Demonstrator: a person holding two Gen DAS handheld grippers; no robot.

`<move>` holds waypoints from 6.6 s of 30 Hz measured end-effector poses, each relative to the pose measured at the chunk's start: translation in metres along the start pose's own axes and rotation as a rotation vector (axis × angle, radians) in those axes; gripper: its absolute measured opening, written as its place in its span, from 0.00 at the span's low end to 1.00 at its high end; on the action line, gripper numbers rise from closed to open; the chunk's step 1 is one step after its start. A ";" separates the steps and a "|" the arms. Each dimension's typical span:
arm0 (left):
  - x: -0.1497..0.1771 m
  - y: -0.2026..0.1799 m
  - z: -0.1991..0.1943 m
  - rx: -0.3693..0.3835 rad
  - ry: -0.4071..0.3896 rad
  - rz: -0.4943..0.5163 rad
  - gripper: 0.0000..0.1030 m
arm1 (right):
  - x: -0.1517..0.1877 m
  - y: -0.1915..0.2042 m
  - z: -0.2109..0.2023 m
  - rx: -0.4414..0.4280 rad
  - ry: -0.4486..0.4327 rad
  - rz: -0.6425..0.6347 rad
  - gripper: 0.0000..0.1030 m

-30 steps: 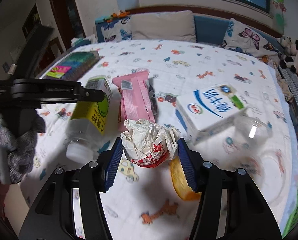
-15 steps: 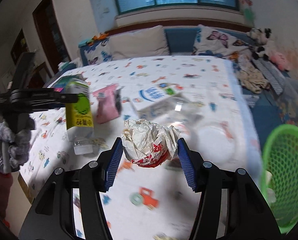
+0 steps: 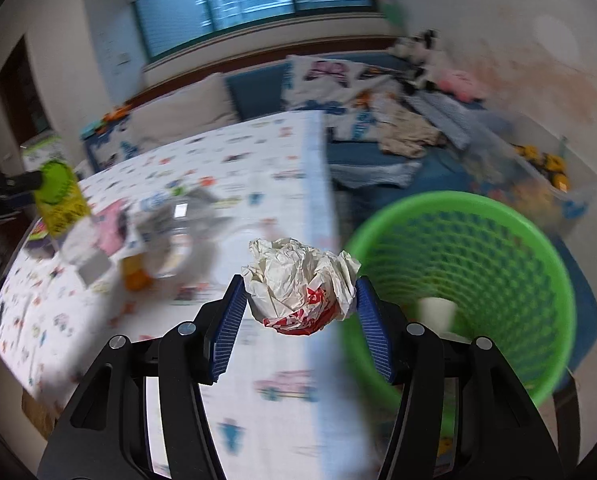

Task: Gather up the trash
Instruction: 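Carry the bottle and tissue over the green basket, then open the right tool to drop the tissue in while the left tool drops the bottle, then move the right tool back to the bed and grasp the clear pudding cup, then grasp the brown bread piece with the left tool while the right tool lifts the pudding cup, then drop the pudding cup into the green basket with the right tool while the left tool carries the bread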

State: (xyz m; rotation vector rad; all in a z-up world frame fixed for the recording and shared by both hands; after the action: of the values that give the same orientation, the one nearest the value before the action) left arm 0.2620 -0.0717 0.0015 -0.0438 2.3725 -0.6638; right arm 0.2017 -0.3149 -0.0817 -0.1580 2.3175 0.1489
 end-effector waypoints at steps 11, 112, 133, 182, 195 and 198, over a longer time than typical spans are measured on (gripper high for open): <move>0.009 -0.126 0.053 0.127 0.059 0.147 0.43 | 0.036 -0.104 0.002 0.123 0.060 0.145 0.59; 0.076 0.090 0.037 -0.241 0.027 -0.014 0.71 | -0.007 0.137 0.081 -0.235 0.097 -0.198 0.76; 0.084 0.107 0.032 -0.256 0.046 -0.015 0.71 | -0.015 0.171 0.128 -0.200 0.134 -0.321 0.66; 0.086 0.053 0.130 -0.214 0.119 0.244 0.38 | 0.005 0.036 0.017 -0.076 0.021 -0.050 0.66; 0.091 0.020 0.106 -0.137 0.119 0.249 0.28 | 0.011 -0.038 -0.002 0.009 0.011 0.065 0.66; 0.089 -0.001 0.102 -0.103 0.112 0.267 0.28 | 0.015 -0.065 -0.004 0.056 0.020 0.089 0.66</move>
State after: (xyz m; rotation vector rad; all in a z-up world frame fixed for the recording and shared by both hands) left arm 0.2553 -0.1359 -0.1173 0.2674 2.4593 -0.4264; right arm 0.1991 -0.3808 -0.0943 -0.0284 2.3466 0.1274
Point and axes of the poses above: each gripper's, at about its wrist camera, not at the fingertips, and z roughly the way its jaws point, y to its left, x to its underside, the point moved 9 cm from there along z, roughly the way its jaws point, and after that the axes turned 8 degrees about -z, right-handed, at the moved point
